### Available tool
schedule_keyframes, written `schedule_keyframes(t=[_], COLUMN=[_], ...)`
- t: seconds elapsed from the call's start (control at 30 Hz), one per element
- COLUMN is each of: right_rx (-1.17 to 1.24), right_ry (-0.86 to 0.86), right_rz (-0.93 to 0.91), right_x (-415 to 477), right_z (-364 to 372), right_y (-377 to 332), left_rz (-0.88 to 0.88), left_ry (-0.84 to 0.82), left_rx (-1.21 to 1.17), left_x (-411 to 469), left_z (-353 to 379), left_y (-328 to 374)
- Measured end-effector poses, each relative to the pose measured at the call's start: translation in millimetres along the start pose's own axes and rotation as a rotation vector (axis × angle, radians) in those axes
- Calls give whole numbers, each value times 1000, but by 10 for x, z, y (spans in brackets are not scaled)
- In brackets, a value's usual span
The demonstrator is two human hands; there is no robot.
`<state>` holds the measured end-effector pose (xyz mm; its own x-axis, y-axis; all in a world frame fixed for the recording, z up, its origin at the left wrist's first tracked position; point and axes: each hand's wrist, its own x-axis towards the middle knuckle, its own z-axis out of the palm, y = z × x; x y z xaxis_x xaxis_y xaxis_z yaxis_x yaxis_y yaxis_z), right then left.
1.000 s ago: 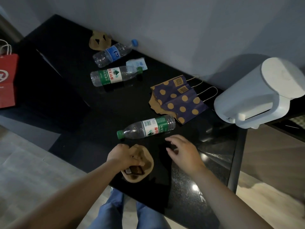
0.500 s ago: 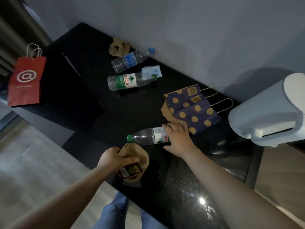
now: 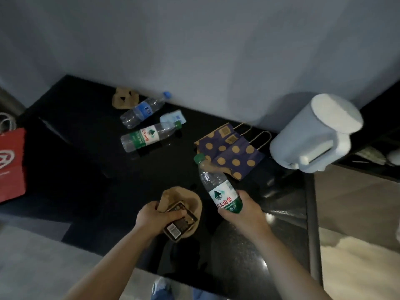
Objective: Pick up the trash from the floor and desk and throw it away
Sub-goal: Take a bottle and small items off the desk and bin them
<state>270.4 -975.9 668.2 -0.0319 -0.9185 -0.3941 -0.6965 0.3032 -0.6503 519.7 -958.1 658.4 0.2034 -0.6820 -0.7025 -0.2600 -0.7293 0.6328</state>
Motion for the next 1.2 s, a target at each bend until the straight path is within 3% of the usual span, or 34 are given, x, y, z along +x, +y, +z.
schedule_keyframes(t=[0.2, 0.5, 0.87, 1.2], right_rx=[358, 607, 591, 477], right_ry=[376, 882, 1349, 1560], right_rz=[113, 114, 54, 176], right_x=[-754, -2083, -4231, -6043], right_z=[-215, -1054, -2220, -2920], right_y=[-135, -147, 745, 1924], left_rz=[173, 515, 815, 824], left_ry=[-159, -610, -991, -1328], left_rx=[-163, -309, -287, -272], left_x=[-196, -1316, -3466, -5220], left_z=[-6, 825, 2690, 4393], left_y=[533, 1411, 1626, 1076])
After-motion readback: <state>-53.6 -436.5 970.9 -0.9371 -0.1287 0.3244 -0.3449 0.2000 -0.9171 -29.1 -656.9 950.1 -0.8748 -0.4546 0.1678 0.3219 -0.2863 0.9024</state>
